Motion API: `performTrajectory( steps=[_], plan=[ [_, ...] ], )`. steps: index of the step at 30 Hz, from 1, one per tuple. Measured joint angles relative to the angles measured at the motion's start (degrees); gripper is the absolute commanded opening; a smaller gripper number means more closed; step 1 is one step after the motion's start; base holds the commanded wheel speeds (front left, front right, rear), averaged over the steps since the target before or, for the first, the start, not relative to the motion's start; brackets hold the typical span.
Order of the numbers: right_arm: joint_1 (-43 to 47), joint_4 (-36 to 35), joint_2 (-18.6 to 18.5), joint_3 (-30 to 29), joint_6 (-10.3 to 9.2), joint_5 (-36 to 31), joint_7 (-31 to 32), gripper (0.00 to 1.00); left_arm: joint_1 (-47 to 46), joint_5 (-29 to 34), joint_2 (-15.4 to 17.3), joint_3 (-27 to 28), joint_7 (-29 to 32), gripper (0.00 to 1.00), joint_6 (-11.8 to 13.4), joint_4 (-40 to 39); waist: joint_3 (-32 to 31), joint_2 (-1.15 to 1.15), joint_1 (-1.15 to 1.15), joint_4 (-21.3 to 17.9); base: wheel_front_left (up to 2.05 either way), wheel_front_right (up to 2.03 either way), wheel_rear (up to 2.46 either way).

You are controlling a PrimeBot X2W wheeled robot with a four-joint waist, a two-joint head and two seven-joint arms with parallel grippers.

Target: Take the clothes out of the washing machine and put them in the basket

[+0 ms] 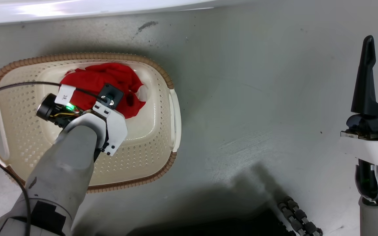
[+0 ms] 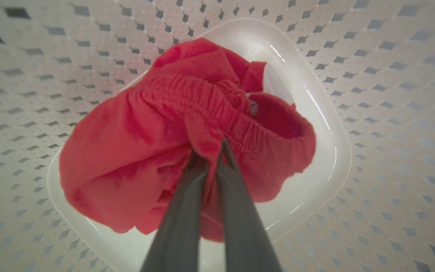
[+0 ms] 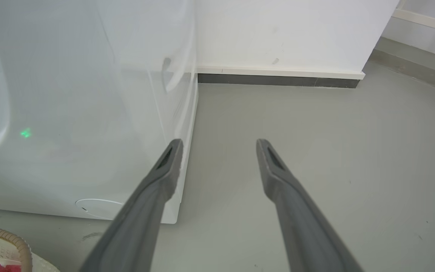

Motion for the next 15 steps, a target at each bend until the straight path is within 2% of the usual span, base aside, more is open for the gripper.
performTrajectory(
  steps=[7,8,9,15],
  plan=[
    [0.0,0.21,0.0,0.34,0.0,0.24,0.0,1.0,-0.83,-0.02,-0.52,-0.96,1.82,0.0,-0.08,1.8,0.47,0.0,0.0,-0.18,0.0,0.0,0.0],
    [-0.01,0.27,0.0,0.42,0.0,0.22,0.0,1.0,-0.75,-0.35,-0.65,-0.99,2.1,0.64,-0.13,1.91,0.22,0.0,-0.01,-0.09,0.0,0.0,0.0],
    [-0.05,0.35,0.0,0.47,0.0,0.22,0.0,1.0,-0.6,-0.38,-0.71,-1.18,1.96,1.0,-0.11,1.99,-0.1,0.0,-0.01,0.01,0.0,0.0,0.0],
    [-0.02,1.45,0.0,0.97,0.0,-0.24,0.0,1.0,2.69,-1.62,-2.03,-1.18,-2.59,1.0,-0.05,2.31,-3.79,0.0,-0.01,0.62,0.0,0.0,0.0]
  ],
)
